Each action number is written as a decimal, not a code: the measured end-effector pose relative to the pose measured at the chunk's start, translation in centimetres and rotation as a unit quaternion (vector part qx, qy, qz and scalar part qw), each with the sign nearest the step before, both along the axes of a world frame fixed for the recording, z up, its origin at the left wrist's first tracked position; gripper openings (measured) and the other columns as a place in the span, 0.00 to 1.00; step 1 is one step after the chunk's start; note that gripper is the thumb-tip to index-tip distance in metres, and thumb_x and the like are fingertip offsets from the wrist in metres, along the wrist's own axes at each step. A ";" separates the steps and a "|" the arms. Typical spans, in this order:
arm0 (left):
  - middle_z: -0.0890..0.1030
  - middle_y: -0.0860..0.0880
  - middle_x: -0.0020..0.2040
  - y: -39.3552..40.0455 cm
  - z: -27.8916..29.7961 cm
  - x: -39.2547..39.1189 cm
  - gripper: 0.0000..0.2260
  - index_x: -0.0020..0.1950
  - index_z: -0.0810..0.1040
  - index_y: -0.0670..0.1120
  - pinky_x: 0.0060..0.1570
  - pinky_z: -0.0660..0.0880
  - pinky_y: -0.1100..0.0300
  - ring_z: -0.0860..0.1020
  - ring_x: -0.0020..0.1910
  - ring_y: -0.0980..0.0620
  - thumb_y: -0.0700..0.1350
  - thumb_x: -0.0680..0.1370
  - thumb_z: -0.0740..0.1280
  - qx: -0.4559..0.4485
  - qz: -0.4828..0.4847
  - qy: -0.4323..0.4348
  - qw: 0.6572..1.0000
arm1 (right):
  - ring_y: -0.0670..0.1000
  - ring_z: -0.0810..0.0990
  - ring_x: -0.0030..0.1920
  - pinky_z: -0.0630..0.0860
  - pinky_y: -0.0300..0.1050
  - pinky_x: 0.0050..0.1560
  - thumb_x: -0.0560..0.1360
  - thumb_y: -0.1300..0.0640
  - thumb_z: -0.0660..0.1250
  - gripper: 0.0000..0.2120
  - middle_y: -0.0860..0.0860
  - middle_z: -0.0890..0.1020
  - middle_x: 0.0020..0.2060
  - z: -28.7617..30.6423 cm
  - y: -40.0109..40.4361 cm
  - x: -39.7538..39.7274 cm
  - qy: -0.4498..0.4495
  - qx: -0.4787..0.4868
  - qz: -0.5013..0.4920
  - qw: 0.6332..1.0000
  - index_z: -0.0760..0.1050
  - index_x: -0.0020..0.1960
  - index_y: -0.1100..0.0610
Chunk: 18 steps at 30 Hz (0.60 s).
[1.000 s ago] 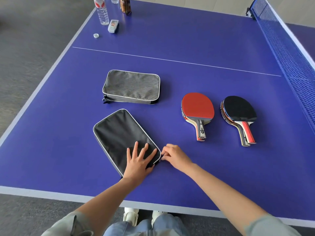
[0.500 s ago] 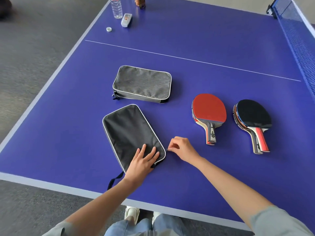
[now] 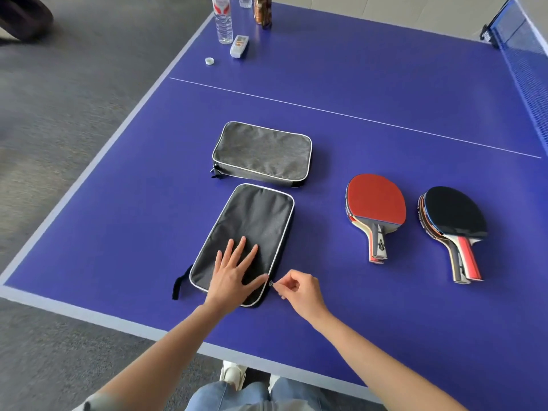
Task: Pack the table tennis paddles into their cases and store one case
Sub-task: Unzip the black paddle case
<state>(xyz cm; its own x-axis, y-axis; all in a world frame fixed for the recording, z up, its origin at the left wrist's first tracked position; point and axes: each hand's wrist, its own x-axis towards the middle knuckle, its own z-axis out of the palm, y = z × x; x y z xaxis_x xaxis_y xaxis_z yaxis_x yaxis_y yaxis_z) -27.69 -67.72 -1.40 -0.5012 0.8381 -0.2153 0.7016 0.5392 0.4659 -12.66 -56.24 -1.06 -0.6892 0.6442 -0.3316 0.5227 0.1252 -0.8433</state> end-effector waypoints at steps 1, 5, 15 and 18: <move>0.42 0.55 0.78 0.6 -0.3 0.4 0.29 0.76 0.49 0.60 0.75 0.37 0.50 0.37 0.77 0.51 0.64 0.78 0.54 -0.020 0.014 0.010 1.000 | 0.46 0.77 0.31 0.76 0.40 0.37 0.71 0.58 0.72 0.07 0.51 0.81 0.30 0.1 -0.3 -0.1 0.003 0.002 0.001 1.000 0.78 0.36 0.58; 0.38 0.51 0.78 0.5 -1.8 1.3 0.25 0.73 0.35 0.61 0.73 0.36 0.47 0.34 0.76 0.47 0.61 0.80 0.43 -0.091 -0.027 0.090 0.991 | 0.46 0.75 0.31 0.74 0.41 0.37 0.71 0.59 0.72 0.08 0.49 0.79 0.30 -0.4 -0.3 0.6 -0.018 0.026 0.039 0.999 0.78 0.36 0.63; 0.53 0.47 0.78 -0.6 -3.0 2.2 0.25 0.77 0.51 0.56 0.73 0.53 0.41 0.51 0.76 0.40 0.59 0.80 0.41 -0.089 -0.079 0.182 0.976 | 0.49 0.73 0.34 0.69 0.41 0.37 0.72 0.62 0.70 0.09 0.53 0.76 0.34 -0.4 8.2 -0.7 -0.060 0.184 0.089 0.977 0.74 0.35 0.62; 0.52 0.47 0.78 -0.7 -2.8 1.6 0.25 0.77 0.49 0.57 0.74 0.48 0.40 0.50 0.76 0.40 0.60 0.80 0.41 -0.097 -0.112 0.182 0.972 | 0.52 0.75 0.34 0.72 0.46 0.39 0.71 0.65 0.70 0.08 0.57 0.80 0.34 -0.1 11.8 -2.0 -0.053 0.180 0.005 0.982 0.74 0.35 0.64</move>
<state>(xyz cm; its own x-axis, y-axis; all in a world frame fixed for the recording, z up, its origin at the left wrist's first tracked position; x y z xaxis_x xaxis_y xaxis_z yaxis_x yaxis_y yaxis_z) -26.07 -68.39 -4.17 -0.3832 0.8966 -0.2221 0.9111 0.4064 0.0689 -14.68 -44.40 -1.12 -0.6704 0.7260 -0.1534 0.6016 0.4108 -0.6851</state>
